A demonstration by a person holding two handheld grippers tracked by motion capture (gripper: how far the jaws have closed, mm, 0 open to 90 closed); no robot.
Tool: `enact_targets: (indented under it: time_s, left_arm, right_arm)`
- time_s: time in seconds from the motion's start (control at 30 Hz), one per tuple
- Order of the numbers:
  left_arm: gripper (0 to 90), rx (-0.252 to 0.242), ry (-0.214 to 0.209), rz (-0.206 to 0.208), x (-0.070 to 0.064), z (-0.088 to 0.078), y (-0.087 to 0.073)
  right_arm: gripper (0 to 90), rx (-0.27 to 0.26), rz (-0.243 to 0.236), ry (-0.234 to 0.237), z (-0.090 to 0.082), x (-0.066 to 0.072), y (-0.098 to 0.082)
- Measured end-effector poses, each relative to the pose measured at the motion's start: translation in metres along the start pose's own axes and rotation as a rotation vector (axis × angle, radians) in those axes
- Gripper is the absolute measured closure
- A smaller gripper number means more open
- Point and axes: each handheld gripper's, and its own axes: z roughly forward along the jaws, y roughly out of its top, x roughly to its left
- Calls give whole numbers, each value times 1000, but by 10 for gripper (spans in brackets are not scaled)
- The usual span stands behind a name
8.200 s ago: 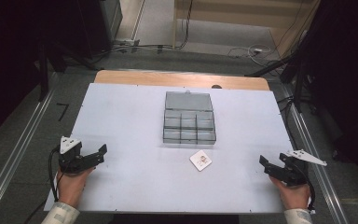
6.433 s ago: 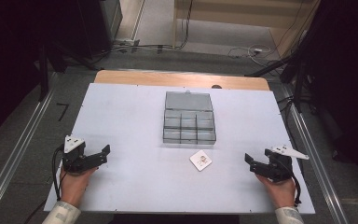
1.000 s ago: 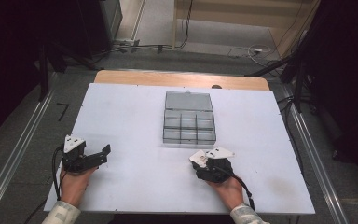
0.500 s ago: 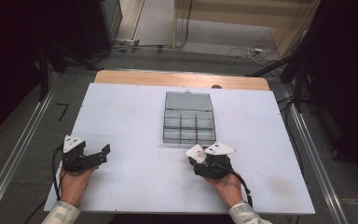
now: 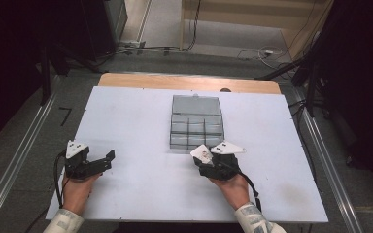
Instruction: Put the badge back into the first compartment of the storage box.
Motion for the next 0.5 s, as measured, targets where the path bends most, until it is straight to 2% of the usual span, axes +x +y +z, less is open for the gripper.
enact_targets:
  time_s: [0.5]
  left_arm:
    - [52,-4,-3,-2,0,0,0]
  right_arm:
    - [312,-5,-9,12,15,5,22]
